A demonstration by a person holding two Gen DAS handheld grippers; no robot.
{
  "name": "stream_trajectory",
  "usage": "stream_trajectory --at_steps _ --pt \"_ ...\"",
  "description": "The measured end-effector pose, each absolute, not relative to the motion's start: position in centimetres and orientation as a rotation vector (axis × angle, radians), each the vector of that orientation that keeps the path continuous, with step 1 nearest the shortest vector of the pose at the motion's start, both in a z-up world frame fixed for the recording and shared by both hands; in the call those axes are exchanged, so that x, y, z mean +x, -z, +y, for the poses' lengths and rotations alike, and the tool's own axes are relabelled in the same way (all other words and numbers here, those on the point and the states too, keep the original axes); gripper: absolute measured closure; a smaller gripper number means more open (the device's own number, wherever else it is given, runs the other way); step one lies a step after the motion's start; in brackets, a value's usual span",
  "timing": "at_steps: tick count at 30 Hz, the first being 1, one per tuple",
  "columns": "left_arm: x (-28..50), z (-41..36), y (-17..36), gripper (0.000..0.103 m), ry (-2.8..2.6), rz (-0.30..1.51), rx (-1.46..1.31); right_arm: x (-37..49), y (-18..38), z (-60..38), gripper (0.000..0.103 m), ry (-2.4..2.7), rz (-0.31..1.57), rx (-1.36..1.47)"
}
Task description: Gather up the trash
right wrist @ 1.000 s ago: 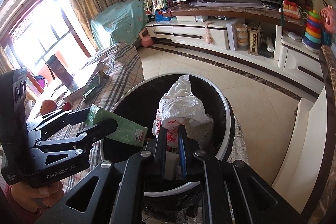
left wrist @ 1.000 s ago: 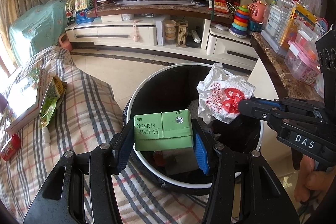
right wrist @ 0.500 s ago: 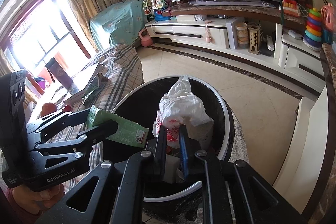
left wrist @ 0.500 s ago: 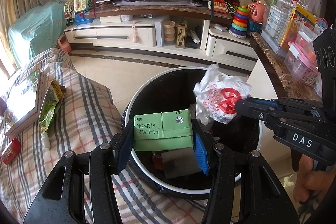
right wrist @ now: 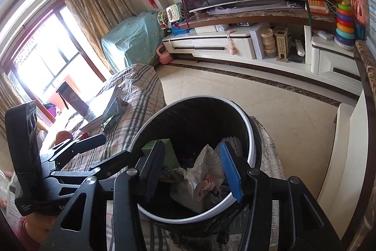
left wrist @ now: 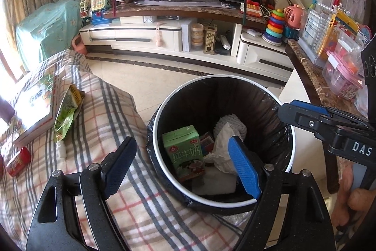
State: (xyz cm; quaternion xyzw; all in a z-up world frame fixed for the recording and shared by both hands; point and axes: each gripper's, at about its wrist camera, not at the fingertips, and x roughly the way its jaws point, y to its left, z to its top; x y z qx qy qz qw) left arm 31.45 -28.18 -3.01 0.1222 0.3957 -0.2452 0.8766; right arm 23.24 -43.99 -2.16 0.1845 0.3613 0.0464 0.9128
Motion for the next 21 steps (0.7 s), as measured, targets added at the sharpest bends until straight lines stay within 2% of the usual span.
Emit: stream_trajectory --at_steps 4,10,15,18,21 --pt "30.7 -27.1 2.7 0.019 0.503 0.82 0.233 22.5 1.7 -43.4 0.048 -0.095 0.738 0.373" --pt "28.6 -23.8 2.5 0.019 0.489 0.823 0.154 20.2 1.1 -41.8 0.035 -0.102 0.712 0.375" --pt "25.6 -19.9 2.7 0.018 0.471 0.821 0.063 17.6 1.1 -39.5 0.009 -0.119 0.677 0.381" --pt "23.8 -17.5 2.9 0.017 0.451 0.815 0.013 16.2 1.5 -38.4 0.003 -0.107 0.667 0.389" --pt "22.0 -15.2 2.9 0.016 0.413 0.794 -0.036 14.7 1.9 -37.5 0.003 -0.083 0.655 0.402"
